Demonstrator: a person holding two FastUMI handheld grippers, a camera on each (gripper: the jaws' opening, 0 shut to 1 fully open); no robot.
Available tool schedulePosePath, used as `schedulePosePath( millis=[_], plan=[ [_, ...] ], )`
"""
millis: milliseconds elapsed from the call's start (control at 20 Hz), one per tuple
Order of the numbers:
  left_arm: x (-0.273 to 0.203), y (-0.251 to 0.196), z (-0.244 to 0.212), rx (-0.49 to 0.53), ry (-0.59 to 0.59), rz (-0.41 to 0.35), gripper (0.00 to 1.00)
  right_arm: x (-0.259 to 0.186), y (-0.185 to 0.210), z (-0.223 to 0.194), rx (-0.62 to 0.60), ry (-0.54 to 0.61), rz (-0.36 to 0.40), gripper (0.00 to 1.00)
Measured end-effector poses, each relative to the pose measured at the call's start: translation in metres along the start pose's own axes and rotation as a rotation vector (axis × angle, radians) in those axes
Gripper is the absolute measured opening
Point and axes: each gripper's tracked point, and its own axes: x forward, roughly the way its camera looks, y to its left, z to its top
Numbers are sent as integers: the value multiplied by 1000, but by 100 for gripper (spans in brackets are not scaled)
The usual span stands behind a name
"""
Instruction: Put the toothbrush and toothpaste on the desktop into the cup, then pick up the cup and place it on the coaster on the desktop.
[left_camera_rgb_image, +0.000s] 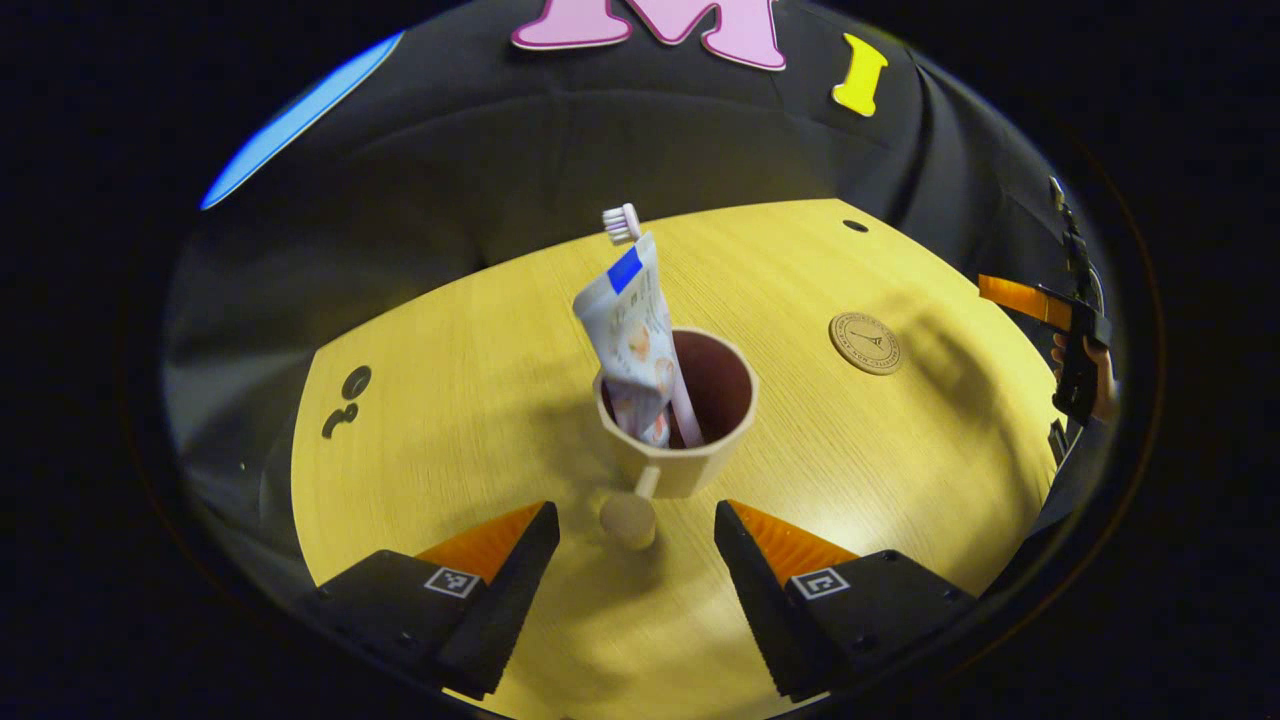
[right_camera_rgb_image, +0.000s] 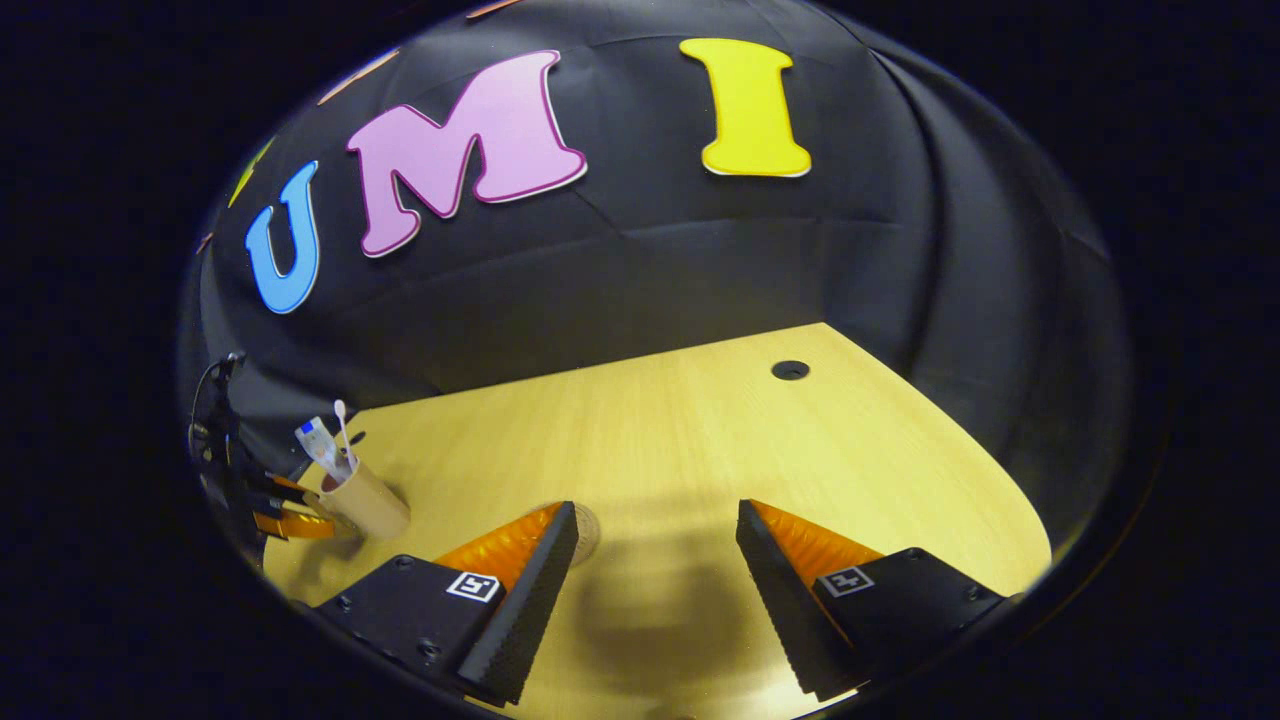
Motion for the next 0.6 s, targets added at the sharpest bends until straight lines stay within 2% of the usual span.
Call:
schedulePosePath(
  millis=[50,150,250,300,400,600],
  plan=[
    [5,5,3,41,29,12,96,-6,-14,-5,3,11,-20,98],
    [13,-1,3,101,94,-29,88,-21,-35,-17,28,38,-52,98],
    [22,-7,0,126,147,-63,85,-35,-51,-28,71,64,-75,98],
    [25,-9,1,121,167,-72,84,-39,-56,-31,90,74,-87,98],
    [30,-19,0,83,199,-112,74,-51,-71,-40,111,87,-117,98],
    [37,-26,-5,45,254,-109,64,-67,-86,-46,143,103,-148,98]
  ],
)
